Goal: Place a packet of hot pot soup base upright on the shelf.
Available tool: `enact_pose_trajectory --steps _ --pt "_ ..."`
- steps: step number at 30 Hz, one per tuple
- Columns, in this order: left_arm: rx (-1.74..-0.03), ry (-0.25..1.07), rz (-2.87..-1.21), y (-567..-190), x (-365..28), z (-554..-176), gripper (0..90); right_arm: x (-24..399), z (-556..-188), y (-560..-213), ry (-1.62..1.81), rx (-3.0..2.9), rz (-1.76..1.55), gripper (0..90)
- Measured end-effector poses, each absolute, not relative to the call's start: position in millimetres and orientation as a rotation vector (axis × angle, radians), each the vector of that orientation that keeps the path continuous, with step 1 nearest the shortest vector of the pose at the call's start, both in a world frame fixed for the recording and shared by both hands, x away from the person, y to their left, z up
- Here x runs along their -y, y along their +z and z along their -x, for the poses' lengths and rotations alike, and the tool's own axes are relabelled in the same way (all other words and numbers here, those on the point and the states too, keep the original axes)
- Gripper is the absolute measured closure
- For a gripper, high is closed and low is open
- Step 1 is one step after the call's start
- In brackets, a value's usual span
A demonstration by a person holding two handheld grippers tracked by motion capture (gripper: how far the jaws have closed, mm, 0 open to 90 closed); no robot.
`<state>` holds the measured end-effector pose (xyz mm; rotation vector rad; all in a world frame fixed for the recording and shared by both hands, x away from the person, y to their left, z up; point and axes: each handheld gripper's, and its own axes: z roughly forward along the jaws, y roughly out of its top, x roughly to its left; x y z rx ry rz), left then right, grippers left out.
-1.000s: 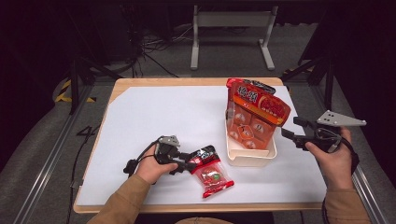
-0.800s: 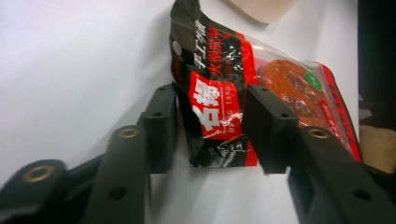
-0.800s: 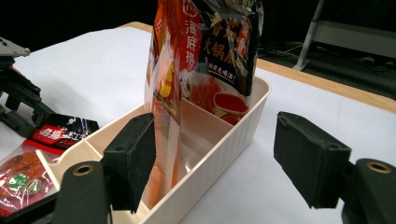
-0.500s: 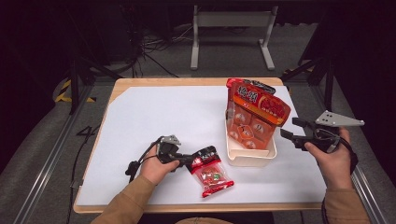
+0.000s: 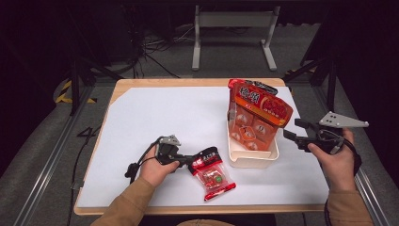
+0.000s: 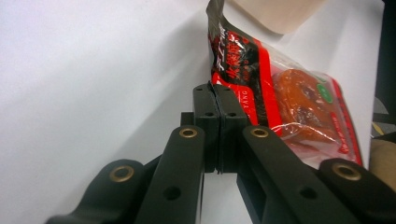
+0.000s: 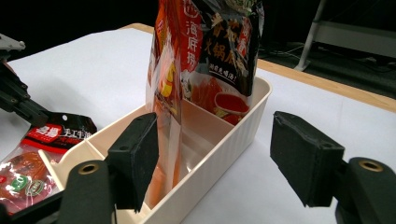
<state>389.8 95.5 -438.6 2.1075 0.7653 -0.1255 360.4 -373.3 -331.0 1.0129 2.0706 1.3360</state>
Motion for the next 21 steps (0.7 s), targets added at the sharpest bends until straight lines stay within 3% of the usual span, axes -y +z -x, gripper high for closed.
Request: enact_pose_trajectory --steps 21 --pt "-0.582 -0.041 -2.056 -381.4 -105.5 -367.0 90.0 379.9 -359.4 -329.5 1.376 -2.082 -1.023 35.6"
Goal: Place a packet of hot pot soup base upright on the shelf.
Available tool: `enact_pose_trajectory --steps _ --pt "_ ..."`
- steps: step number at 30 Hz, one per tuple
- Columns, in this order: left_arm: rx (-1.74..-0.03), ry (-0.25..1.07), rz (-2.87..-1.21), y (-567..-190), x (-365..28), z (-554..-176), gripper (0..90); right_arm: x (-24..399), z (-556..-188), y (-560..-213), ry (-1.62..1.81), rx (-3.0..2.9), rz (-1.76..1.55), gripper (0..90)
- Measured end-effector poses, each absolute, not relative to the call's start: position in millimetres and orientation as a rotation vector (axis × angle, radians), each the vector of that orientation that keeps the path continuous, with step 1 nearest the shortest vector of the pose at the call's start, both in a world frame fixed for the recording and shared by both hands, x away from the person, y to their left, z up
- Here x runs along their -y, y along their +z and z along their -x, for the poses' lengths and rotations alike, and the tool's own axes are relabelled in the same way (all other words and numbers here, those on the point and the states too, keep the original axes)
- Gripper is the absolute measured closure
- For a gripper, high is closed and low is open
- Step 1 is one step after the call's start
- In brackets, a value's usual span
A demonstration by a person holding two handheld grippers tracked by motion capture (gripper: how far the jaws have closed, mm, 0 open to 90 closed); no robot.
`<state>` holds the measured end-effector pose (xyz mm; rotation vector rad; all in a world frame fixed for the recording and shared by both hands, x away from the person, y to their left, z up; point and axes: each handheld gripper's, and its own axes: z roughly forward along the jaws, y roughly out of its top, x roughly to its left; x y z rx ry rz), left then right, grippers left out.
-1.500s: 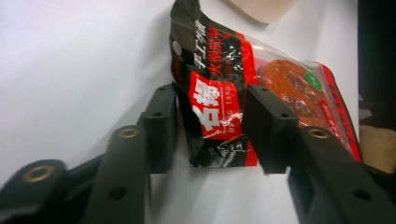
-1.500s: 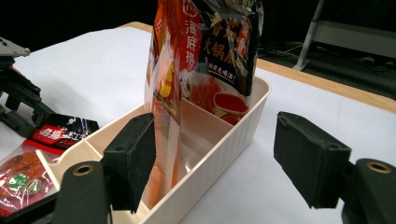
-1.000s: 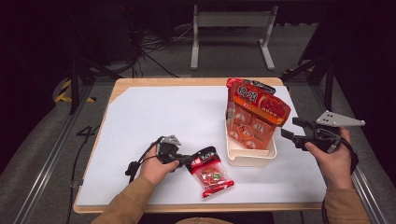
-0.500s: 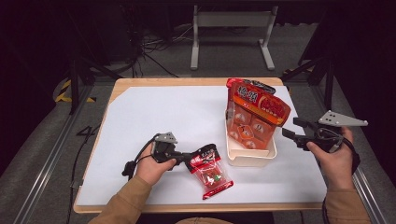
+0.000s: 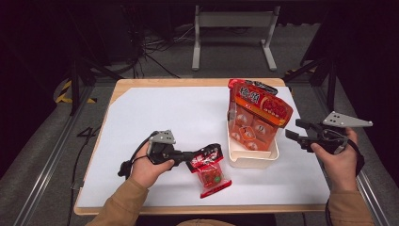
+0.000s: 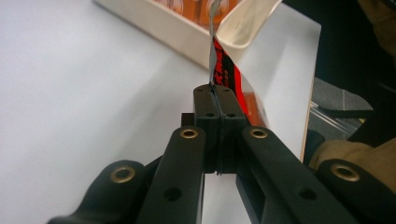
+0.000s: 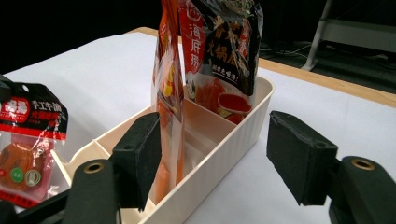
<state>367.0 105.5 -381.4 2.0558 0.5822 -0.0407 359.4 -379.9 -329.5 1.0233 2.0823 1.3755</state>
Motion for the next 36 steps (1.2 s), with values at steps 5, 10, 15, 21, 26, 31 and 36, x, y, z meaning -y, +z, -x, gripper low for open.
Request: enact_pose_trajectory --steps 5,10,15,21,26,31,36 --pt "-0.523 0.037 -2.056 -366.4 -109.4 -359.8 90.0 380.1 -359.5 -329.8 1.382 -2.085 -1.020 35.9" --pt "-0.478 0.081 -2.066 -357.7 -110.6 -355.3 90.0 381.3 -360.1 -330.8 1.393 -2.091 -1.025 36.4" --pt "-0.455 0.124 -2.061 -347.0 -114.1 -352.7 90.0 384.7 -360.7 -331.6 1.387 -2.090 -1.033 37.2" --pt "-0.453 0.145 -2.050 -336.9 -122.6 -355.4 90.0 385.3 -361.3 -332.6 1.377 -2.087 -1.040 37.1" --pt "-0.420 0.137 -2.031 -326.1 -131.1 -356.1 90.0 388.5 -362.5 -334.3 1.367 -2.099 -1.042 38.4" --pt "-0.409 0.131 -2.023 -319.3 -136.9 -356.9 90.0 390.5 -362.7 -334.9 1.362 -2.097 -1.052 38.5" --pt "-0.405 0.115 -2.010 -311.4 -143.8 -359.5 90.0 392.7 -363.2 -335.7 1.360 -2.094 -1.051 38.2"
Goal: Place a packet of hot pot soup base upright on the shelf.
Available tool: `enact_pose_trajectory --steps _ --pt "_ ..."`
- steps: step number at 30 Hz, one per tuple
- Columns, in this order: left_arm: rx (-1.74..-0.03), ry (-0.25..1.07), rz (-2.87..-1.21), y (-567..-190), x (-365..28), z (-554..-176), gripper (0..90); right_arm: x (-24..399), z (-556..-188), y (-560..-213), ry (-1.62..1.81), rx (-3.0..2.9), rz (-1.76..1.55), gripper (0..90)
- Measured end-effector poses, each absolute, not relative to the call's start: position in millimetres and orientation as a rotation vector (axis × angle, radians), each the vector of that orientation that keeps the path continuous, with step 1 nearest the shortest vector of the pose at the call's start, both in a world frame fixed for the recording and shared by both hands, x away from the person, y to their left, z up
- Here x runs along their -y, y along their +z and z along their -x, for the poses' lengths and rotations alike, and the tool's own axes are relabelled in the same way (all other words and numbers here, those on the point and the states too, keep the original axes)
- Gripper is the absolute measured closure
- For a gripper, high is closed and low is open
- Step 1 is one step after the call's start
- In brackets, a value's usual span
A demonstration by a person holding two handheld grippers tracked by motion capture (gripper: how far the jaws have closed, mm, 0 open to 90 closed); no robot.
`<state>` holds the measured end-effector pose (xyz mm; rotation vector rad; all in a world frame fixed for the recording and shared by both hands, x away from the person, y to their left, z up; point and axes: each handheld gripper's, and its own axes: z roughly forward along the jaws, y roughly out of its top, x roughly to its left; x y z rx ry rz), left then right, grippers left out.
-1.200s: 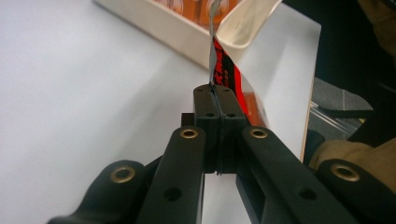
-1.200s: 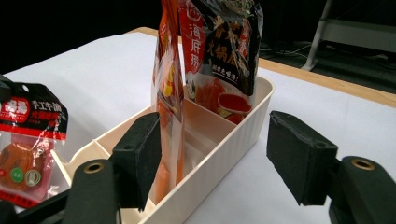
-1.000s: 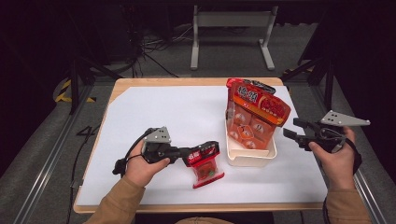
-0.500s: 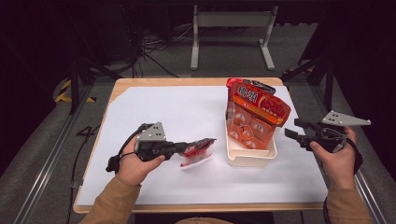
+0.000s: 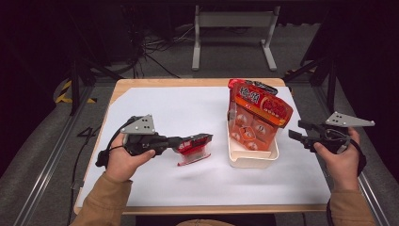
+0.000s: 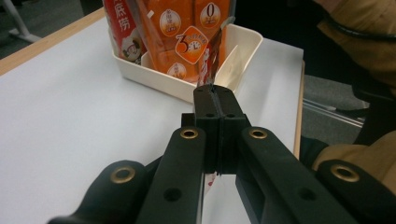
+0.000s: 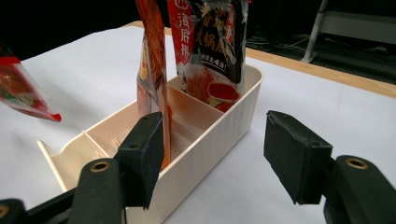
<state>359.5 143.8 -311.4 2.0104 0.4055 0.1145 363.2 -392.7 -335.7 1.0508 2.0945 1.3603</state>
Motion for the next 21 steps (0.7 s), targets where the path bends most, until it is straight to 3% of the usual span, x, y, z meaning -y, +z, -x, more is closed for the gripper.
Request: enact_pose_trajectory --steps 21 --pt "-0.370 0.102 -1.948 -292.6 -142.0 -365.9 90.0 396.1 -367.3 -341.7 1.344 -2.111 -1.072 37.7"
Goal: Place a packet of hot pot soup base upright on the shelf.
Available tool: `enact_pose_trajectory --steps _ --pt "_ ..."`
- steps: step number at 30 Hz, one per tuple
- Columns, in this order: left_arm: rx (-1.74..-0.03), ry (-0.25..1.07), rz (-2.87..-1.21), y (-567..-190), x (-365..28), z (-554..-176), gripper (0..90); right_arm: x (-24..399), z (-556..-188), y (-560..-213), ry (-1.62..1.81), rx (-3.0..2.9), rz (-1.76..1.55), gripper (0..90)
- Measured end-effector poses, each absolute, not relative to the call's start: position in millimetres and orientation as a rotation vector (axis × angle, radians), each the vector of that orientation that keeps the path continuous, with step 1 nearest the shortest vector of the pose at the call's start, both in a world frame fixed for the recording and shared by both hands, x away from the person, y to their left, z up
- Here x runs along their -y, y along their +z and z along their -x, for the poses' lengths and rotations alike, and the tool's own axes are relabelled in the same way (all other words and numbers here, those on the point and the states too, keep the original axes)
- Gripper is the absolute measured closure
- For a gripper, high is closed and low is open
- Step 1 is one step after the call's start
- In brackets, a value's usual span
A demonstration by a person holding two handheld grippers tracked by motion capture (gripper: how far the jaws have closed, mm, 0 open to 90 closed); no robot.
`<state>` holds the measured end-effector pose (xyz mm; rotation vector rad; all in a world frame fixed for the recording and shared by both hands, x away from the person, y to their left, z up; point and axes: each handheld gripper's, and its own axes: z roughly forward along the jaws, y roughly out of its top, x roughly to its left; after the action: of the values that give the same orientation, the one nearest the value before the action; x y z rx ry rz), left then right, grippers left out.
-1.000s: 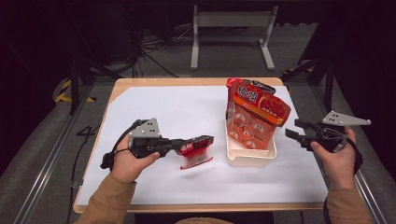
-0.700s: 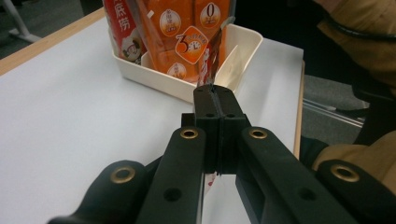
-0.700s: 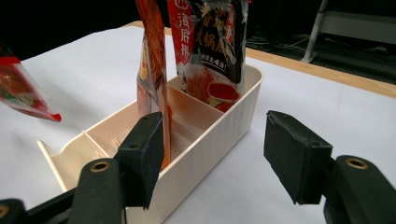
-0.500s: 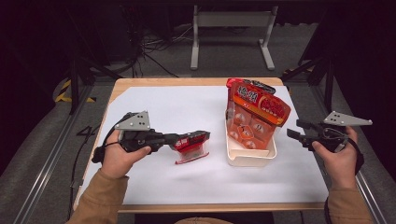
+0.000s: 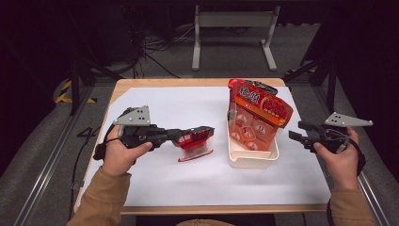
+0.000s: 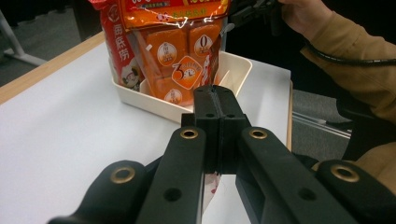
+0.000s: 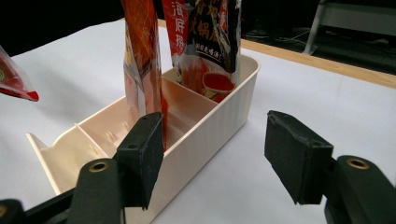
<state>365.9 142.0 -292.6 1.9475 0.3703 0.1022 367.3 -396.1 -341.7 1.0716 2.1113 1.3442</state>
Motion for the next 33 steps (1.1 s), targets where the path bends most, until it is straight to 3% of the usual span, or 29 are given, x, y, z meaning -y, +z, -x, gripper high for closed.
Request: enact_pose_trajectory --steps 33 --pt "-0.228 0.120 -1.974 -268.0 -69.9 -390.6 90.0 402.4 -377.5 -351.9 1.357 -2.130 -1.111 38.3"
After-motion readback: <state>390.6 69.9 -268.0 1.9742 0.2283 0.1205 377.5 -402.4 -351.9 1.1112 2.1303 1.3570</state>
